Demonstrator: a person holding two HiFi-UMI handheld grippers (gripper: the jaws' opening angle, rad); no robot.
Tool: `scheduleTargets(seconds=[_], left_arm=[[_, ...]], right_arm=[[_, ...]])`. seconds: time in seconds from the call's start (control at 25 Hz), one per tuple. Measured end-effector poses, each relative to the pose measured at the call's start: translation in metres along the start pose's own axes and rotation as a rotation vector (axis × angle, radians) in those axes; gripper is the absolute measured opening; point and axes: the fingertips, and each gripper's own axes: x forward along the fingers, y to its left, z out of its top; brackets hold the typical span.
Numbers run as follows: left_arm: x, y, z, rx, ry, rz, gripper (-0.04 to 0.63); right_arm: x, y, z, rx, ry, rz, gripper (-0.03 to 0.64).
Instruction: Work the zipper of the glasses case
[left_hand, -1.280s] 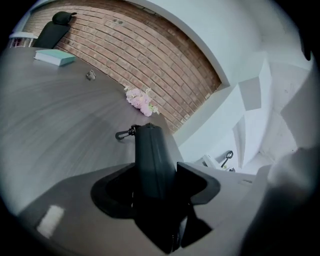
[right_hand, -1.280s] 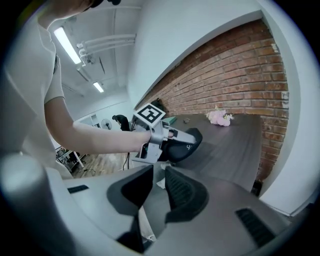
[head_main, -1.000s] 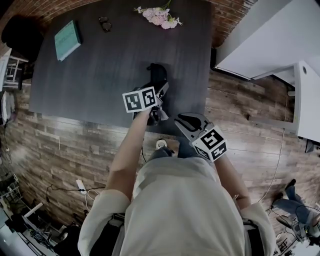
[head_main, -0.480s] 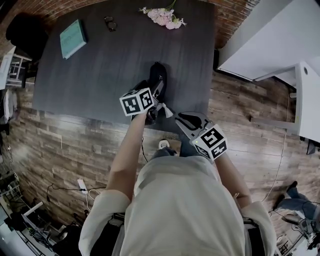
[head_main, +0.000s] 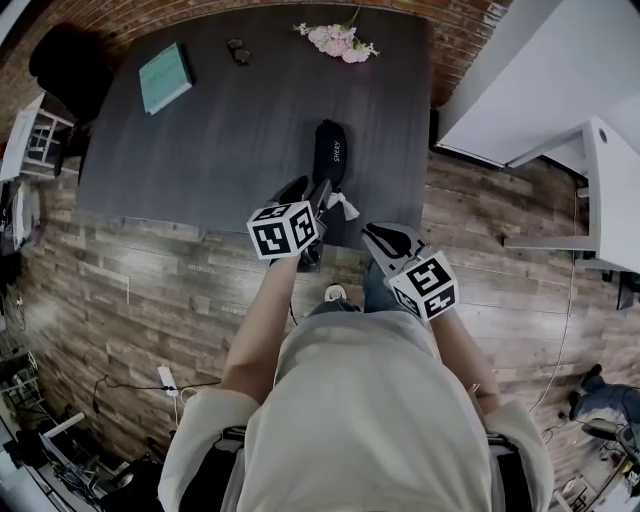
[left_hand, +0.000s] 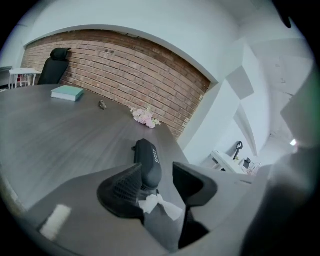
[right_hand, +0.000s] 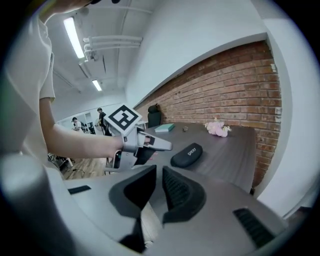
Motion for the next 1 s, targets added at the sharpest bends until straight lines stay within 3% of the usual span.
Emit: scheduleTargets(seconds=[0.28,0.48,1.0], left_arm=[[-0.07,-0.027,-0.019,0.07,-0.044,-0.017,0.076],[-0.111,-0.044,-0.043,0.125,-0.042,-0.052,0.031],[-0.174,-0.049,-0.075,0.149,-0.042,-0.11,0.011]], right_arm=[[-0.019,0.028,0.006,0.016,-0.071,-0.086,0.021],[-0.033,0.046,0.009,0.015,-0.118,-0.129,0.007],[-0.05,0.079,0.011,0.034,-0.203,-0.186,0.003]])
